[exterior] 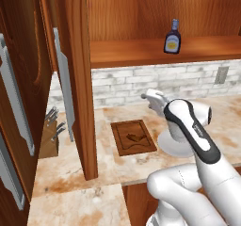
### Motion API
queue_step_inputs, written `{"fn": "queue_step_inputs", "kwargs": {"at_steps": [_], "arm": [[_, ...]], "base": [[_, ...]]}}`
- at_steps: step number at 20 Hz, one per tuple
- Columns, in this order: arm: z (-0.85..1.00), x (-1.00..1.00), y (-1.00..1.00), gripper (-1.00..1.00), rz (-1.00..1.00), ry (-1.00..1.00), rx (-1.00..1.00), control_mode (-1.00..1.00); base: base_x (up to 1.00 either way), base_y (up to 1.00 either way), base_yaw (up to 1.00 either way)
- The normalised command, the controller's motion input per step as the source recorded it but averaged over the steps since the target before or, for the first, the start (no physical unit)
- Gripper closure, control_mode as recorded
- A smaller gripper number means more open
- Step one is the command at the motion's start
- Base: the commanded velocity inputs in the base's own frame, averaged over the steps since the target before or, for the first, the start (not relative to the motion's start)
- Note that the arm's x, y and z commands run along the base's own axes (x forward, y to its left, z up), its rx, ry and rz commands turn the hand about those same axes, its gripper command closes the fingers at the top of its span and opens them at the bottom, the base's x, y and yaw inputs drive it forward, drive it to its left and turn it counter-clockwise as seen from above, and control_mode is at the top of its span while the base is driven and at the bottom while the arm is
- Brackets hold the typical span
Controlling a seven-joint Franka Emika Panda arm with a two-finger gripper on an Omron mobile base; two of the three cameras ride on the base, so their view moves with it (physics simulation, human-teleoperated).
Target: Pick the chicken drumstick from the plate and place it on the cutting board. Then pick the condiment bottle from the cabinet and place it next to the cutting board.
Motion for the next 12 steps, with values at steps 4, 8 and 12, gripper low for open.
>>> {"fn": "queue_step_inputs", "kwargs": {"at_steps": [4, 8, 12], "arm": [[0.01, -0.05, -0.01, -1.00, 0.00, 0.01, 0.19, -1.00], [0.05, -0.07, 0.00, -1.00, 0.00, 0.03, 0.18, -1.00], [0.08, -0.08, 0.00, -1.00, 0.00, 0.06, 0.18, -1.00]], "base": [[0.00, 0.00, 0.00], [0.00, 0.00, 0.00], [0.00, 0.00, 0.00]]}}
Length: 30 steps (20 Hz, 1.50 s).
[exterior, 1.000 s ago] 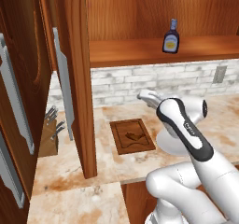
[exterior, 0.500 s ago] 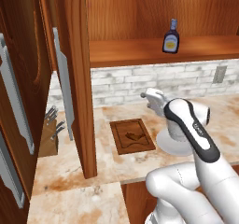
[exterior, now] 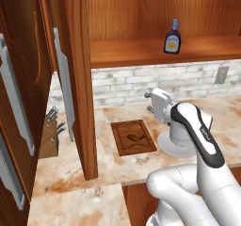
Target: Pick the chicken drumstick from the plate and place it on the cutting board. Then pick the condiment bottle from the cabinet and place it next to the cutting board.
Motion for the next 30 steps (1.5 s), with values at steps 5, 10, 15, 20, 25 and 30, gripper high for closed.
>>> {"fn": "queue_step_inputs", "kwargs": {"at_steps": [5, 10, 15, 20, 25, 30], "arm": [[0.14, -0.09, 0.00, -1.00, 0.00, 0.07, 0.18, -1.00], [0.17, -0.08, 0.00, -1.00, 0.00, 0.09, 0.18, -1.00], [0.14, -0.05, 0.00, -1.00, 0.00, 0.11, 0.17, -1.00], [0.13, -0.05, 0.00, -1.00, 0.00, 0.12, 0.18, -1.00], [0.11, -0.04, 0.00, -1.00, 0.00, 0.12, 0.19, -1.00], [0.10, -0.07, 0.00, -1.00, 0.00, 0.09, 0.19, -1.00]], "base": [[0.00, 0.00, 0.00], [0.00, 0.00, 0.00], [0.00, 0.00, 0.00], [0.00, 0.00, 0.00], [0.00, 0.00, 0.00], [0.00, 0.00, 0.00]]}}
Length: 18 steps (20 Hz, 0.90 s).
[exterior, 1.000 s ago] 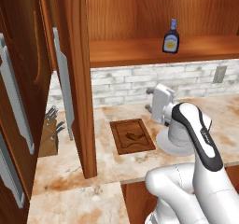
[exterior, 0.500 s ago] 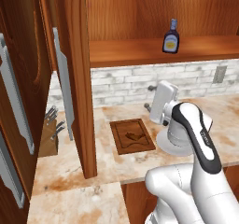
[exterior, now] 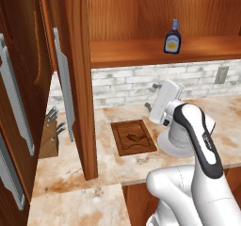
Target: Pick the chicken drumstick from the plate and place it on the cutting board. Then pick the condiment bottle from the cabinet and place it next to the cutting board.
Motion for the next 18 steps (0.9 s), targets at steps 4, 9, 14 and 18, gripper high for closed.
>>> {"fn": "queue_step_inputs", "kwargs": {"at_steps": [4, 9, 14, 18], "arm": [[0.12, -0.11, 0.00, -1.00, 0.00, 0.08, 0.19, -1.00], [0.15, -0.12, 0.00, -1.00, 0.00, 0.07, 0.19, -1.00], [0.16, -0.12, 0.00, -1.00, 0.00, 0.08, 0.19, -1.00], [0.17, -0.10, 0.00, -1.00, 0.00, 0.08, 0.18, -1.00]], "base": [[0.00, 0.00, 0.00], [0.00, 0.00, 0.00], [0.00, 0.00, 0.00], [0.00, 0.00, 0.00]]}}
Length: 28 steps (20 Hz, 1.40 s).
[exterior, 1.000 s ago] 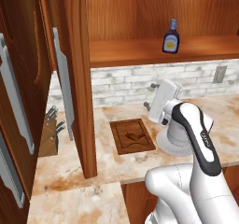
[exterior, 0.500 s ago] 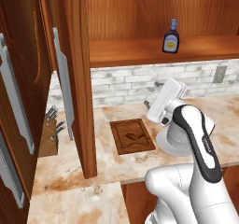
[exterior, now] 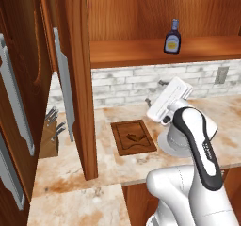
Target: Pick the chicken drumstick from the plate and place it on the cutting board. Then pick the condiment bottle from the cabinet and place it next to the cutting board.
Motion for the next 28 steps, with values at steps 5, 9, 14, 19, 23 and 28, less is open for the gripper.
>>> {"fn": "queue_step_inputs", "kwargs": {"at_steps": [5, 9, 14, 19, 23, 28], "arm": [[0.18, -0.10, 0.00, -1.00, 0.00, 0.09, 0.17, -1.00], [0.21, -0.10, 0.00, -1.00, 0.00, 0.09, 0.17, -1.00], [0.23, -0.11, -0.02, -1.00, 0.00, 0.06, 0.17, -1.00], [0.22, -0.13, -0.07, -1.00, 0.00, 0.05, 0.17, -1.00], [0.23, -0.13, -0.11, -1.00, 0.00, 0.05, 0.16, -1.00], [0.27, -0.10, -0.16, -1.00, 0.00, 0.07, 0.14, -1.00]], "base": [[0.00, 0.00, 0.00], [0.00, 0.00, 0.00], [0.00, 0.00, 0.00], [0.00, 0.00, 0.00], [0.00, 0.00, 0.00], [0.00, 0.00, 0.00]]}}
